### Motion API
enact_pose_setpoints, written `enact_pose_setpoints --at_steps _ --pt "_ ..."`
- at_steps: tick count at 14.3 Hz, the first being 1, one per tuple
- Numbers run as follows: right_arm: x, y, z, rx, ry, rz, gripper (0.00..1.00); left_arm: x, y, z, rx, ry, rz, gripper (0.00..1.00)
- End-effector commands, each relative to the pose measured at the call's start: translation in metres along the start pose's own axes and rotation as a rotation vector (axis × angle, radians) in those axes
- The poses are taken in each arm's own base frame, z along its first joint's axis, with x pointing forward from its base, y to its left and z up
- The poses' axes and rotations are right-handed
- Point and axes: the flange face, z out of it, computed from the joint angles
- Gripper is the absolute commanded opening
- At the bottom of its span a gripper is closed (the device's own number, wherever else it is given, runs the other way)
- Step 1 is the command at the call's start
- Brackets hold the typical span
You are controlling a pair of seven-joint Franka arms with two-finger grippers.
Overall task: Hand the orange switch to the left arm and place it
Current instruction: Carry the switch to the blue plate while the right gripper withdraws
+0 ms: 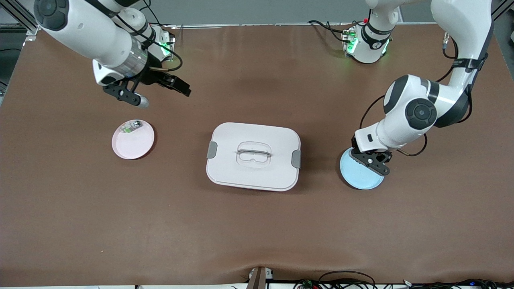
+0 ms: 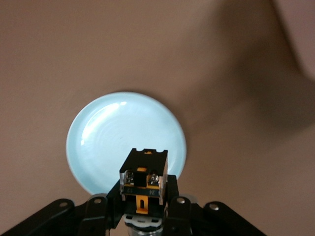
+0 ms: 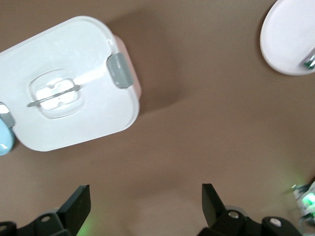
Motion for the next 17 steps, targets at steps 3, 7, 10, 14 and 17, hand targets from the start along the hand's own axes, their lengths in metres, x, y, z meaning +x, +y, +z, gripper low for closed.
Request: enact_pose_setpoints --at_steps 3,7,10,14,17 --pt "0.036 0.092 -0.019 -0.044 0.048 -0.2 1.0 -0.004 -0.021 0.051 0.072 -0.054 0.265 0.0" --pt "0.072 0.16 -0.041 -0.084 0.066 -0.296 1.0 -0.005 -0.024 0.087 0.071 -0.077 0.406 0.0" --pt "0.09 0.198 -0.054 -0.079 0.082 -0.325 1.0 -0.011 -0.016 0.103 0.105 -0.086 0.48 0.0" --pt "0.107 0.212 -0.099 -0.16 0.179 -0.393 1.0 -0.014 -0.022 0.14 0.108 -0.013 0.527 0.0" --pt "0.123 0.213 -0.122 -0.164 0.189 -0.371 1.0 -0.012 -0.02 0.139 0.109 -0.011 0.517 0.37"
